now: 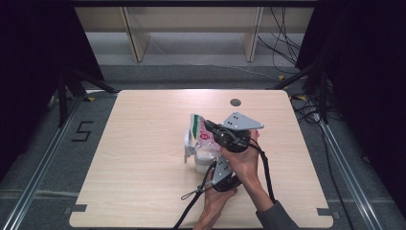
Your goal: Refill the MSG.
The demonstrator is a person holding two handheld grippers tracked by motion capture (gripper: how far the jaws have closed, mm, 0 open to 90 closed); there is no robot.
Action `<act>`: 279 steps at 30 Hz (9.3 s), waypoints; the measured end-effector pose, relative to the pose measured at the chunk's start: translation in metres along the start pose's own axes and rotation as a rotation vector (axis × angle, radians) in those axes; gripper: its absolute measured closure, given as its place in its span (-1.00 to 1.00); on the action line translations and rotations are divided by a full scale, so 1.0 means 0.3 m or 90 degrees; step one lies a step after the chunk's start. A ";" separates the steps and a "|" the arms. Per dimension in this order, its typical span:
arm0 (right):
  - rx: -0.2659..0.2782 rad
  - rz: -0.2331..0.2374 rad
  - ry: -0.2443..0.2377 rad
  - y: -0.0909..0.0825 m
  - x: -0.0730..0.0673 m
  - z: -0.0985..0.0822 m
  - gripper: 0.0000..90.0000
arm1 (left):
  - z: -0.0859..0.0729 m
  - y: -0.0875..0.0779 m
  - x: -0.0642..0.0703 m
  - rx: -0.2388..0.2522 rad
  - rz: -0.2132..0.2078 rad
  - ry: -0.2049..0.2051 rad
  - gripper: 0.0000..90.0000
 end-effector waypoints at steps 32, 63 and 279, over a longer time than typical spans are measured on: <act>-0.001 0.006 0.015 -0.003 -0.002 -0.003 1.00 | -0.003 -0.004 0.006 0.001 0.002 0.000 0.63; -0.013 0.010 0.002 0.011 -0.002 0.005 1.00 | -0.001 -0.002 0.004 0.016 0.001 -0.006 0.63; -0.005 0.011 -0.007 0.035 -0.027 0.013 0.99 | 0.001 -0.009 -0.010 0.027 0.011 0.020 0.64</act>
Point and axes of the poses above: each handheld gripper's, and its own axes: y roughly forward along the jaws, z roughly out of its top, x roughly to its right, the point moved 4 cm from there along y, roughly forward along the jaws, and after that the axes turned 14 degrees about -x, right-handed, at the moved point
